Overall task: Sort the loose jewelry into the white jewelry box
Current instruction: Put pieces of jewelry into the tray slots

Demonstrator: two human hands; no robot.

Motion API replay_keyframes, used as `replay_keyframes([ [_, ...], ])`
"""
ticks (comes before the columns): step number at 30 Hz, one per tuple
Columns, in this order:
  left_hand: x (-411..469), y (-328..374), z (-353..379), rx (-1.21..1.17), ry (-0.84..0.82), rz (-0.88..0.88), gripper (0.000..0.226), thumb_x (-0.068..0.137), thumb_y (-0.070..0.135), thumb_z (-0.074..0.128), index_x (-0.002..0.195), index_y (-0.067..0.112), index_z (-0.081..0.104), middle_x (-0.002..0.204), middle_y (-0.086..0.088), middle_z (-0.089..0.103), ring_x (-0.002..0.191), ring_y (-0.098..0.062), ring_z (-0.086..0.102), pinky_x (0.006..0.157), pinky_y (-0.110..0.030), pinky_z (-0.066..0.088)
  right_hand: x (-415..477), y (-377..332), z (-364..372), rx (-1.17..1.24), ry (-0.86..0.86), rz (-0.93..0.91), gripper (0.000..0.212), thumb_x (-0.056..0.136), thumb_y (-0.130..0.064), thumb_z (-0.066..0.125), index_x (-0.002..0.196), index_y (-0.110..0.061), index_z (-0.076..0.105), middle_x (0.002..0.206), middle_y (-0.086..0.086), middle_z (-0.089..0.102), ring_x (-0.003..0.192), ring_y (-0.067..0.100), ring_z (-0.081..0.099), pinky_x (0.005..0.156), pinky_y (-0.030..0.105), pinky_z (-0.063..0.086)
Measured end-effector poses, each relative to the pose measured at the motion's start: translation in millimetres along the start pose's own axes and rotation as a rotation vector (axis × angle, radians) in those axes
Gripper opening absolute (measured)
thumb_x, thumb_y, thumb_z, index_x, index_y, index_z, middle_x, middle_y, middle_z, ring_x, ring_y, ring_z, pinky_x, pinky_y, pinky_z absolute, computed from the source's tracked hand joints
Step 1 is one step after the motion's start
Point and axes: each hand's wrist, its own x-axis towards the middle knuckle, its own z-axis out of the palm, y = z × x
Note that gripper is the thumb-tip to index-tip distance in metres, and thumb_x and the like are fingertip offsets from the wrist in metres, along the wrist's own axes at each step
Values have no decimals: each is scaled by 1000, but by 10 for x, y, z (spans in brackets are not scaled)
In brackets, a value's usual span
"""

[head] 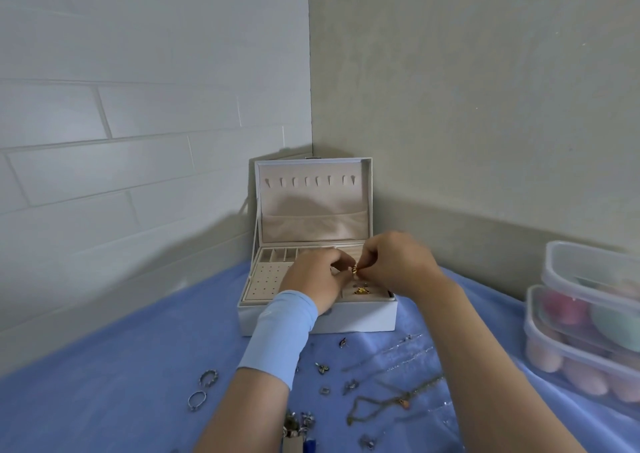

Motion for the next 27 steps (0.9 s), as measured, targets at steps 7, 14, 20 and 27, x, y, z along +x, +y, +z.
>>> replay_keyframes([
  [7,56,-103,73,71,-9,25,18,88,37,62,99,45,74,105,8,67,94,-12,62,89,-35,51,-5,0,-46,31,-113,-15,10,81,-31,71,75,-37,75,80,-16,70,81,7,64,75,29,56],
  [14,40,-121,46,103,-54,69,19,93,33,61,105,34,76,118,9,61,113,-13,55,99,-32,44,-17,-6,-48,24,-147,0,19,87,-27,63,79,-37,76,81,-13,72,84,10,66,81,34,58],
  [20,-201,-73,-401,87,-42,9,22,95,26,57,113,33,68,119,10,60,105,-10,55,96,-29,42,-52,-263,-104,15,-88,-77,18,93,-28,58,94,-32,76,93,-13,72,90,11,64,83,34,57],
  [27,-628,-322,-1050,100,-21,-109,12,92,22,61,86,31,65,90,12,64,83,-9,59,74,-21,44,-268,-865,95,259,-220,-278,14,91,-18,65,88,-25,77,86,-9,73,67,-2,61,58,10,45],
])
